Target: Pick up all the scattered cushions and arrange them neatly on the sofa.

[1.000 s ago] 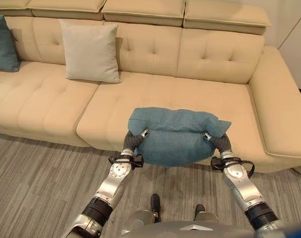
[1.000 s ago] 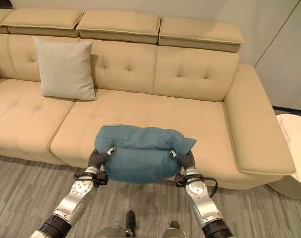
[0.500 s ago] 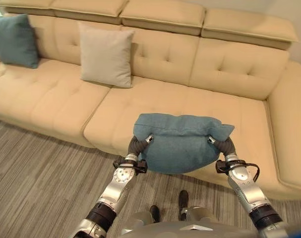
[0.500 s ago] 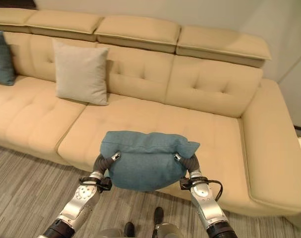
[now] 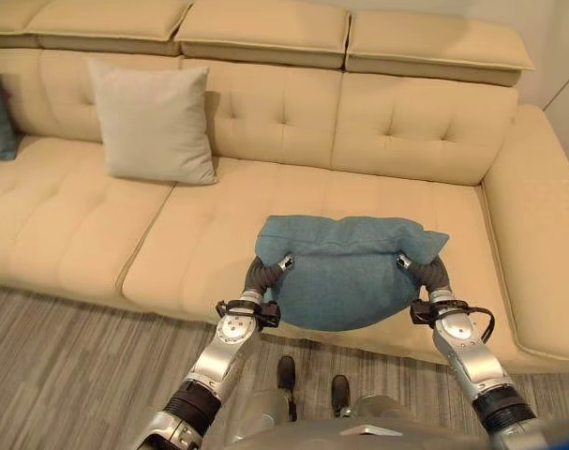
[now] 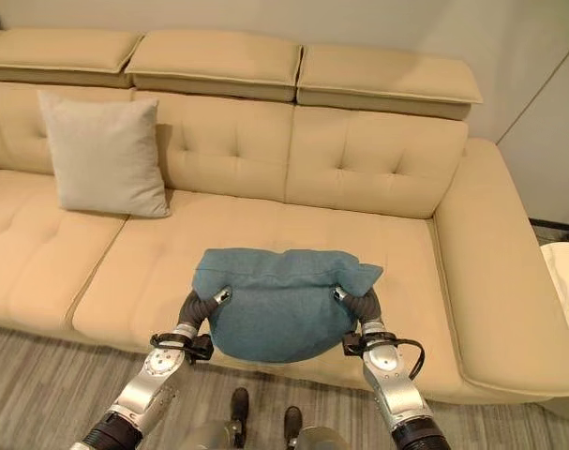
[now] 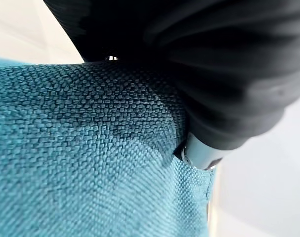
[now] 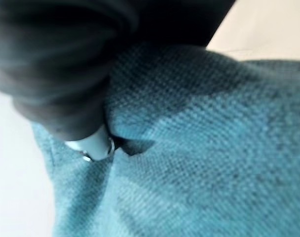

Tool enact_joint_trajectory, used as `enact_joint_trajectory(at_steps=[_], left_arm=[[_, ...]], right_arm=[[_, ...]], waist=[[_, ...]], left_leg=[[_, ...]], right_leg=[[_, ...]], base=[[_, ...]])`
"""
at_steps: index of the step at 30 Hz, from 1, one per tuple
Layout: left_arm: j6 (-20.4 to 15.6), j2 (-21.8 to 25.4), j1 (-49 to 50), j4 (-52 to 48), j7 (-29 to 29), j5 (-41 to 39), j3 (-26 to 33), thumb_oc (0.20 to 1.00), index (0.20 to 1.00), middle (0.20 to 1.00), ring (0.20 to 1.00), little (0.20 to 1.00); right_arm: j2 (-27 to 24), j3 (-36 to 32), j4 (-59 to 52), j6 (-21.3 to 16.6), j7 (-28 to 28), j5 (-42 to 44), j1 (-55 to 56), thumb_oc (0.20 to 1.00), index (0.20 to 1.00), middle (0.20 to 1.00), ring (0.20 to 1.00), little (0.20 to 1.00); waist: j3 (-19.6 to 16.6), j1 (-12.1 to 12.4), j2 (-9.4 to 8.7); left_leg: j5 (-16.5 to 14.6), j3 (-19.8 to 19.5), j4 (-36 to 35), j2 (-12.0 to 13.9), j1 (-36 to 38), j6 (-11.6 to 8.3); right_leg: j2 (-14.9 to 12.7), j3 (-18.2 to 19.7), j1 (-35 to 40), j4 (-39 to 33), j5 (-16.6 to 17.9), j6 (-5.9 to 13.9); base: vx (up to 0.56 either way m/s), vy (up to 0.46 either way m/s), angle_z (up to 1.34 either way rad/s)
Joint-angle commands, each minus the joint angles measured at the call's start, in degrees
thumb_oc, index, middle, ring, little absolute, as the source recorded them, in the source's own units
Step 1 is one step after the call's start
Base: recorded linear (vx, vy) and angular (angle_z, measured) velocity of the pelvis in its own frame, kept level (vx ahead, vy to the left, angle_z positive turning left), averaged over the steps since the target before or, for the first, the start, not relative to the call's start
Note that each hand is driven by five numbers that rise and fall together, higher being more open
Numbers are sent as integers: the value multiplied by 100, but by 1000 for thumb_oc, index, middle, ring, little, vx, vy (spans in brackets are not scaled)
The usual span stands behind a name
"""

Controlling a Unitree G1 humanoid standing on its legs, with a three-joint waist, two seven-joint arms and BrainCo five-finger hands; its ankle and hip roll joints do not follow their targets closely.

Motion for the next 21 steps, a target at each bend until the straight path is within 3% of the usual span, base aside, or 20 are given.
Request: enact_joint_trajectory(at_steps=[1, 2, 3, 9, 15, 17, 18, 21], left_arm=[[-494, 235, -8, -771, -220, -6, 359, 200, 200, 200, 200, 200], [-492, 264, 49, -767, -251, 50, 402, 200, 200, 200, 200, 200], [-506, 252, 100, -766, -284, 30, 420, 200, 200, 200, 200, 200], [-524, 185, 135, -754, -288, -5, 418, 200, 200, 200, 200, 200], [-539, 24, 72, -679, -375, -112, 272, 200, 200, 200, 200, 200], [-527, -12, 23, -658, -374, -119, 224, 200, 200, 200, 200, 200], [-518, -62, -116, -619, -371, -141, 125, 200, 200, 200, 200, 200], [-529, -84, -206, -620, -338, -143, 117, 200, 200, 200, 200, 200]], right_arm=[[190, -41, -517, -593, 211, 63, -389, 200, 200, 200, 200, 200], [202, -31, -528, -578, 272, 48, -338, 200, 200, 200, 200, 200], [187, -12, -516, -573, 320, 59, -320, 200, 200, 200, 200, 200], [102, -2, -533, -559, 315, 94, -348, 200, 200, 200, 200, 200], [-22, -197, -584, -599, 238, 127, -164, 200, 200, 200, 200, 200], [-70, -253, -611, -621, 210, 150, -133, 200, 200, 200, 200, 200], [-168, -345, -650, -639, 112, 164, -138, 200, 200, 200, 200, 200], [-229, -343, -680, -626, 84, 177, -173, 200, 200, 200, 200, 200]], waist=[[-373, 331, -168], [-348, 316, -125], [-349, 295, -116], [-266, 145, -134], [-355, 48, -250], [-352, 14, -260], [-309, -31, -259], [-256, -21, -243]], left_leg=[[-801, 209, 642, 39, -250, -50], [-864, 218, 595, 34, -119, 6], [-933, 238, 541, 28, -6, 9], [-1109, 185, 401, 62, 376, -56], [-1164, 30, 551, 181, 442, -352], [-1181, 28, 733, 217, 364, -416], [-1112, 119, 1322, 349, 82, -545], [-968, 93, 1713, 409, -155, -579]], right_leg=[[-689, 23, -166, 1136, 194, 779], [-771, -22, -343, 1260, 291, 813], [-823, -134, -358, 896, 258, 763], [-775, -196, -777, -61, 671, 790], [-702, -310, -325, -471, 707, 667], [-686, -384, -234, -508, 677, 624], [-676, -588, -38, -549, 540, 489], [-641, -645, 87, -537, 428, 389]], base=[[131, 142, -36], [172, 35, -80], [181, -11, -77], [116, -82, -17], [116, -194, 40], [44, -141, 46], [49, -174, 23], [46, -85, 66]])
